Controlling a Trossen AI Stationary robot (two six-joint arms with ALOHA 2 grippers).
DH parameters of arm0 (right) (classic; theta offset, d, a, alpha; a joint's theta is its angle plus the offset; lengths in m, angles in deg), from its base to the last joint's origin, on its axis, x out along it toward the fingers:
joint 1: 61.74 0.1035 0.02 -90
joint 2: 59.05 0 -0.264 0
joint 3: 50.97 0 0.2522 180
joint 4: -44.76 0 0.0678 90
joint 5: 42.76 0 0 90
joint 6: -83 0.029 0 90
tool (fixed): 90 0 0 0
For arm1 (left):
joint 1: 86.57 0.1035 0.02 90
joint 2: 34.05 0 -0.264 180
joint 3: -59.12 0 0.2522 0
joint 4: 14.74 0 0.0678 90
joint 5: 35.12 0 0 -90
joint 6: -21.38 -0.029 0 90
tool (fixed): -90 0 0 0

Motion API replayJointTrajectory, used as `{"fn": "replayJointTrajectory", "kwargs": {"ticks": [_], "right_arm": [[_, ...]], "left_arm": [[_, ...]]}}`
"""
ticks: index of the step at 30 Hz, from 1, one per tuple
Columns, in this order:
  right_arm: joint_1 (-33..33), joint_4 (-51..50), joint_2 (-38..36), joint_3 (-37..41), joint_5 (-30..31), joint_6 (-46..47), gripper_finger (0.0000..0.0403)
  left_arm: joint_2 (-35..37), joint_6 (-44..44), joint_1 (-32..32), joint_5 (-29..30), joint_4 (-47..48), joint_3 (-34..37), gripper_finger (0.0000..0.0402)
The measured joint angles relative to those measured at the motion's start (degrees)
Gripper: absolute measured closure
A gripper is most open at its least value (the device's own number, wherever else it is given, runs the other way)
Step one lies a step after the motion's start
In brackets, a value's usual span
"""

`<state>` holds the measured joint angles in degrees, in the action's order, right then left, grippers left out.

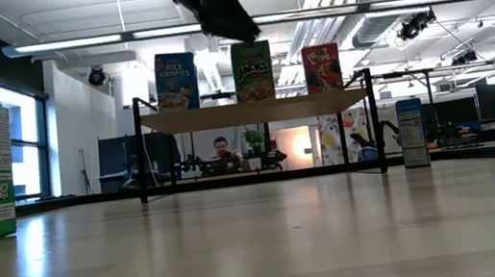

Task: Stack cereal on shelf
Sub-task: Put the right red cereal box on the shelf aligned with the other red cereal box

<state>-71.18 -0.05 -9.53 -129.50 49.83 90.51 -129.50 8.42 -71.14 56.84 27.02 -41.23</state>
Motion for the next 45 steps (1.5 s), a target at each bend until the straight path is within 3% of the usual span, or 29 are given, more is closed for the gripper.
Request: {"fn": "replayJointTrajectory", "kwargs": {"ticks": [14,26,45], "right_arm": [[-0.02,-0.01,0.00,0.00,0.01,-0.01,0.0171],[0.00,0.00,0.00,0.00,0.02,0.22,0.0171],[-0.02,0.02,0.00,0.01,-0.94,29.96,0.0171]], "left_arm": [[8.24,0.25,-1.55,-0.02,1.23,0.00,0.0181],[14.93,11.50,-4.46,-0.12,1.28,0.00,0.0181],[17.41,21.56,-12.23,0.01,2.06,0.00,0.0181]]}}
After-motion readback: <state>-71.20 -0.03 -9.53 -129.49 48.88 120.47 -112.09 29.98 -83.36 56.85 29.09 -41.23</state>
